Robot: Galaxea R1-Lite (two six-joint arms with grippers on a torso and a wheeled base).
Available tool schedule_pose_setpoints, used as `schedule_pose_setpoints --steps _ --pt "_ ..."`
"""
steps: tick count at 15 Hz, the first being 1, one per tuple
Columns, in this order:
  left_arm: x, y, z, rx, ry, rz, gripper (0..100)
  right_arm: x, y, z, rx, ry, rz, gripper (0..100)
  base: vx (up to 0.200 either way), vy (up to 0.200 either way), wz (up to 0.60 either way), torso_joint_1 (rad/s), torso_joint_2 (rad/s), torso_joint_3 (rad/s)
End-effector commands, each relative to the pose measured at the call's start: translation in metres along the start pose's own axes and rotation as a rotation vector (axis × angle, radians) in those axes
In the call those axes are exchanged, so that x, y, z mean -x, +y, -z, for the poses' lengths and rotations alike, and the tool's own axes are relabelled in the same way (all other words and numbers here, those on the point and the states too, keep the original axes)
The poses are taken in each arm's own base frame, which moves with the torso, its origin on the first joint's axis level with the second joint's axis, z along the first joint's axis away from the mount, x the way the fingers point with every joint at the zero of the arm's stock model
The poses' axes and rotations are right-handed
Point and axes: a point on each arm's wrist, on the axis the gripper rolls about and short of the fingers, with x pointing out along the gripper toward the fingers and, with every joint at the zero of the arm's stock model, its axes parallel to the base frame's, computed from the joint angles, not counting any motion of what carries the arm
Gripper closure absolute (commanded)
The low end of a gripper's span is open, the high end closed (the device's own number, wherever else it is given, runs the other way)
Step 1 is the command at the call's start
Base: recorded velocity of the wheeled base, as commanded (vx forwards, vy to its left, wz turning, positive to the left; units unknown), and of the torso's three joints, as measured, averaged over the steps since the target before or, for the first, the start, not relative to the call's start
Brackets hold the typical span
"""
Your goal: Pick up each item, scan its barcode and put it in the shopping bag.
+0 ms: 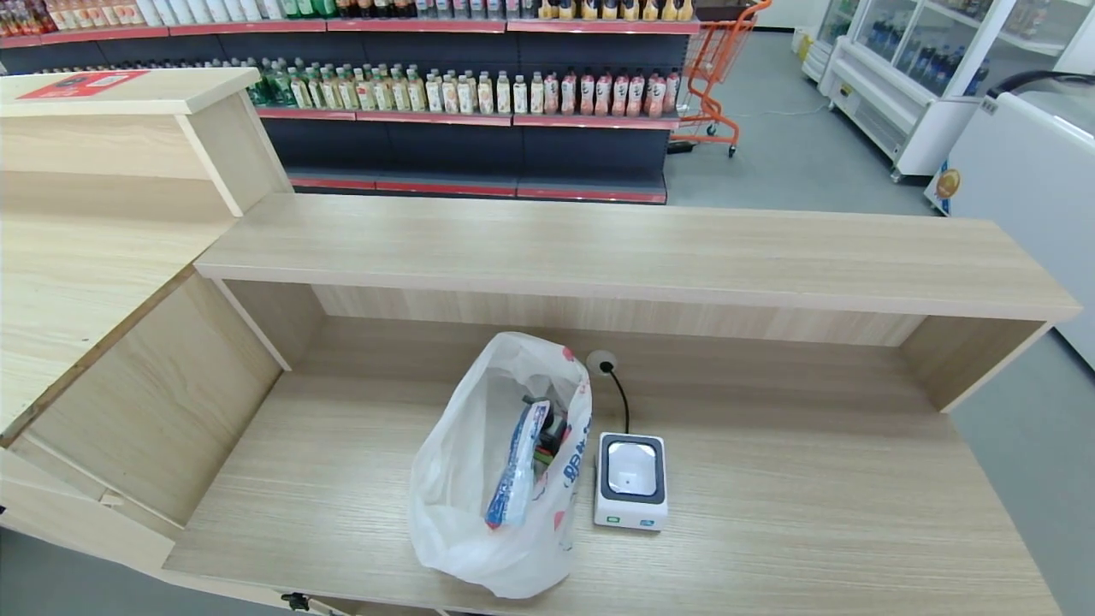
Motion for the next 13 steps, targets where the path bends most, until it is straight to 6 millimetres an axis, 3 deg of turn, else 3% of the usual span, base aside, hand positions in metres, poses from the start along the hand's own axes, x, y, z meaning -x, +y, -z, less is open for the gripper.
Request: schedule_pose_setpoints --steps 1,13 --pt "0.0 0.0 0.0 0.0 -0.001 -0.001 0 -0.0001 0.0 0.0 0.0 0.002 0.0 100 0.0 0.0 0.0 0.0 0.0 0.0" --pt "0.0 0.0 0.0 0.0 -0.001 -0.001 0 -0.0001 -0.0001 0.0 -0.042 0.003 0.006 100 0.0 0.0 0.0 0.0 0.0 0.0"
